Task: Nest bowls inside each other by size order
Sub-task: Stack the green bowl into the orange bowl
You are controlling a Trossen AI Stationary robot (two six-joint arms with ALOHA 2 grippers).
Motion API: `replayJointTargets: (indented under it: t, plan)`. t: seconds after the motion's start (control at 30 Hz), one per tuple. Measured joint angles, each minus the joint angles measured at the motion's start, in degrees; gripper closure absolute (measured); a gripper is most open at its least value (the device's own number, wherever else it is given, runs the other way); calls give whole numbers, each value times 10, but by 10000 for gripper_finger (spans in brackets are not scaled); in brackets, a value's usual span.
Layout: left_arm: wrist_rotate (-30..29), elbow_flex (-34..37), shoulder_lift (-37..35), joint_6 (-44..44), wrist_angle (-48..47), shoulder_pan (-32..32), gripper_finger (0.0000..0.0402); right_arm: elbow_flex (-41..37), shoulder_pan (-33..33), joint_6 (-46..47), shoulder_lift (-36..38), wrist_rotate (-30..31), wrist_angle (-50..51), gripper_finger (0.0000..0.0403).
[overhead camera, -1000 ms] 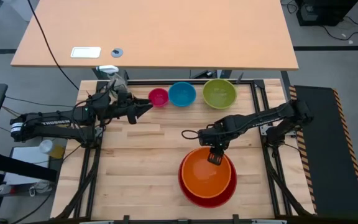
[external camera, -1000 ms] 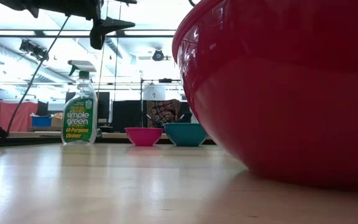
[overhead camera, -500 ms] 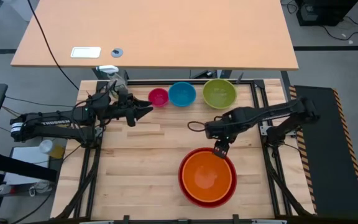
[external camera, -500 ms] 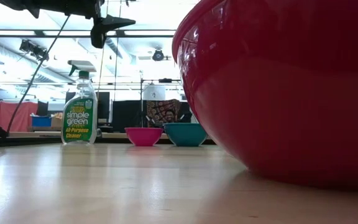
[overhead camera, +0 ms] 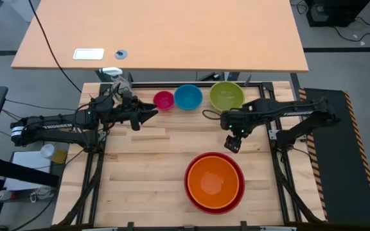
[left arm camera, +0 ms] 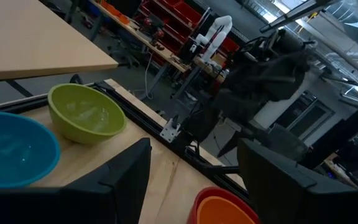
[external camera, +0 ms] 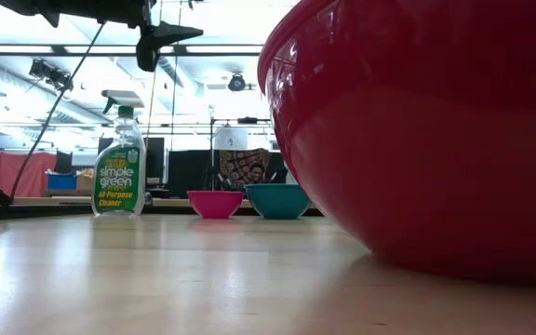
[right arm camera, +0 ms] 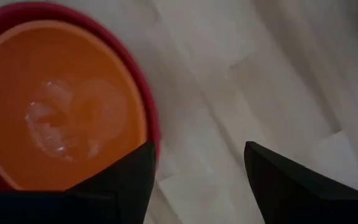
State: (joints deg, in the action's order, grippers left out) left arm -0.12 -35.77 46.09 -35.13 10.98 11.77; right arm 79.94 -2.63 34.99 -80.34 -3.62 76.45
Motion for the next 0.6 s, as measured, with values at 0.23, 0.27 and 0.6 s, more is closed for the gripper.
replayJointTargets:
  t: [0.23, 0.27, 0.6]
  plan:
    - [0, 0, 0, -2, 8, 0, 159, 0, 1, -27, 13, 68, -8, 151]
    - [0, 0, 0, -2, 7, 0, 159, -2, 1, -35, 13, 79, -16, 151]
    - [0, 0, 0, -35, 9, 0, 159, -42, 72, -82, 49, 125, -115, 163]
